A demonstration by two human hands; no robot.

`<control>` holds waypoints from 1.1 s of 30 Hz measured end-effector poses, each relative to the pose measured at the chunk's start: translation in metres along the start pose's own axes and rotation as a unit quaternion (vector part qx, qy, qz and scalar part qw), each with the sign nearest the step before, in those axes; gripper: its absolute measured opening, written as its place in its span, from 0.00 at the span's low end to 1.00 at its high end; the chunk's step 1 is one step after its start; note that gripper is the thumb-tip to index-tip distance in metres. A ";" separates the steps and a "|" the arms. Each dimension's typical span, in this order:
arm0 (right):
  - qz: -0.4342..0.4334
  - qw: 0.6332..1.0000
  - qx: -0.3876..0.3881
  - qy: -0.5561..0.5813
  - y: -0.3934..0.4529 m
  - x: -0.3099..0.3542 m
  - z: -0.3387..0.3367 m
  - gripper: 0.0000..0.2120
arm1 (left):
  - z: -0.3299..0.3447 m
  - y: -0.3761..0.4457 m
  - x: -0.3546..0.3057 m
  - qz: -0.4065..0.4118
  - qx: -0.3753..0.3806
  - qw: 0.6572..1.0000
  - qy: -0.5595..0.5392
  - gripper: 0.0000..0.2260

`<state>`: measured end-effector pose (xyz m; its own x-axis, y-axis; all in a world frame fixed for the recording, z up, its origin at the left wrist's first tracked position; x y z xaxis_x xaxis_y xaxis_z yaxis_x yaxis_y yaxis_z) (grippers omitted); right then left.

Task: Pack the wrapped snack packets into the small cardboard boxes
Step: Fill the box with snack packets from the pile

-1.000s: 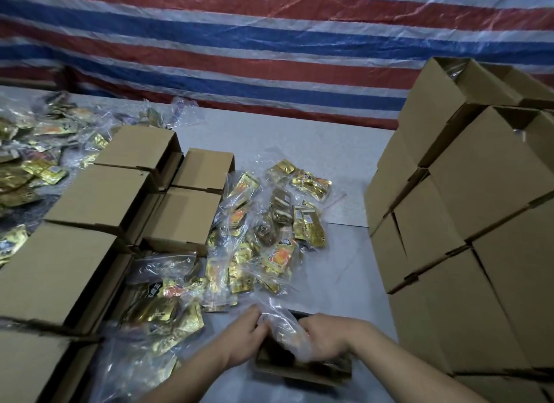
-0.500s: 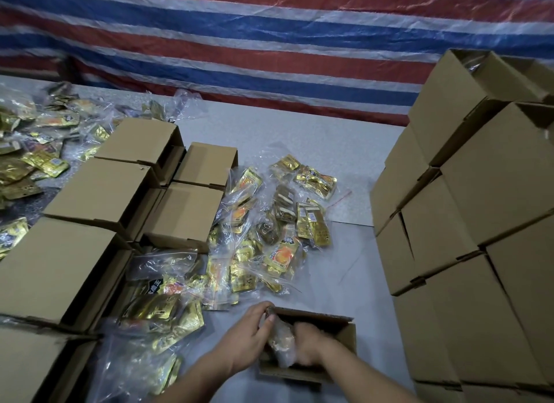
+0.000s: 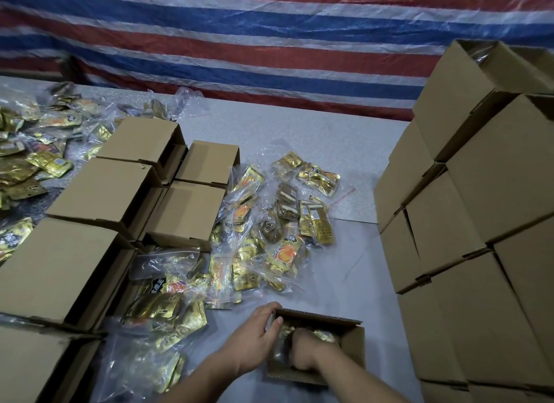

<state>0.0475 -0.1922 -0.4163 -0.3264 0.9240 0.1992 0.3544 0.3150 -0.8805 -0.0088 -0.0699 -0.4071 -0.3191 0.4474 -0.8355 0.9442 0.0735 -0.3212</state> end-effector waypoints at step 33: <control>-0.117 0.918 -0.171 0.339 -0.087 -0.011 -0.136 0.12 | -0.099 0.058 -0.081 0.076 -0.160 0.972 0.156 0.17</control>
<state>0.1391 -0.2000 -0.2829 0.1504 0.7089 0.6891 0.6363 0.4640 -0.6163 0.0802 -0.0133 -0.3139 -0.1814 0.7201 -0.6697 0.9715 0.2367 -0.0087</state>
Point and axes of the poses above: each hand's wrist, its own y-axis towards the middle knuckle, its own z-axis out of the palm, x = y × z, the point moved 5 cm from there along y, towards the middle knuckle, and after that the axes turned 5 degrees about z, right-handed, at the moved point
